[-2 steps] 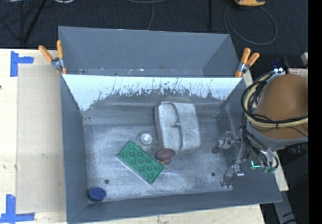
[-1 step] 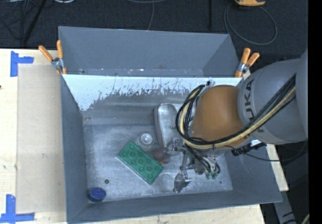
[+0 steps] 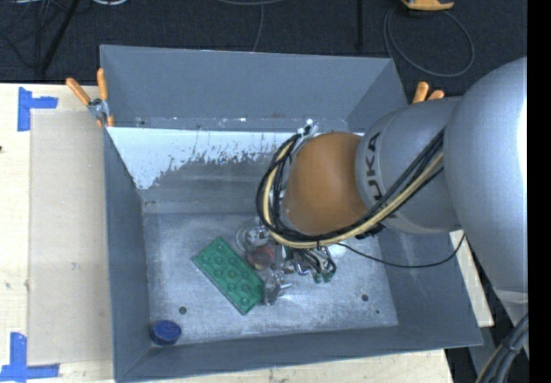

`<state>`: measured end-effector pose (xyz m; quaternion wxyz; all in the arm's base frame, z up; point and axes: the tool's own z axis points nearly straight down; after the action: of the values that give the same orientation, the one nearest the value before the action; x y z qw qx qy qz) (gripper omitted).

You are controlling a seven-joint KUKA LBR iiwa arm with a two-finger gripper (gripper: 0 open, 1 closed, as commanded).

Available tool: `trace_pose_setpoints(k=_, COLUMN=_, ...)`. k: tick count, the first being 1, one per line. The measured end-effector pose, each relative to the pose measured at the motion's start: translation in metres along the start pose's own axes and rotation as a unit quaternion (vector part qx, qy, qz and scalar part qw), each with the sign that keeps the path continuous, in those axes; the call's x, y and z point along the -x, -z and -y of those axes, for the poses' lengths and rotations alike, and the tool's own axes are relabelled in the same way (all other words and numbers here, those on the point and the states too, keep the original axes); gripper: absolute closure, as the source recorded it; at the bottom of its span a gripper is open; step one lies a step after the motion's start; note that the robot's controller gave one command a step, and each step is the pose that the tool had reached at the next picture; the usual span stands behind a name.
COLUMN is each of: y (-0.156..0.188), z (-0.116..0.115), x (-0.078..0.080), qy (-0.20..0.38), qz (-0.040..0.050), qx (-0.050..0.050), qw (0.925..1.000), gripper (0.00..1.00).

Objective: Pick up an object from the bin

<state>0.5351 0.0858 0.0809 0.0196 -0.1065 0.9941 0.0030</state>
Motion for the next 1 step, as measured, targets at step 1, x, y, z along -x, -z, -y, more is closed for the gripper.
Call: trace_pose_setpoints(k=1, y=-0.0048, z=0.0010, x=-0.0058, qy=0.000, qz=-0.0091, qx=-0.001, qw=1.0000, gripper=1.00)
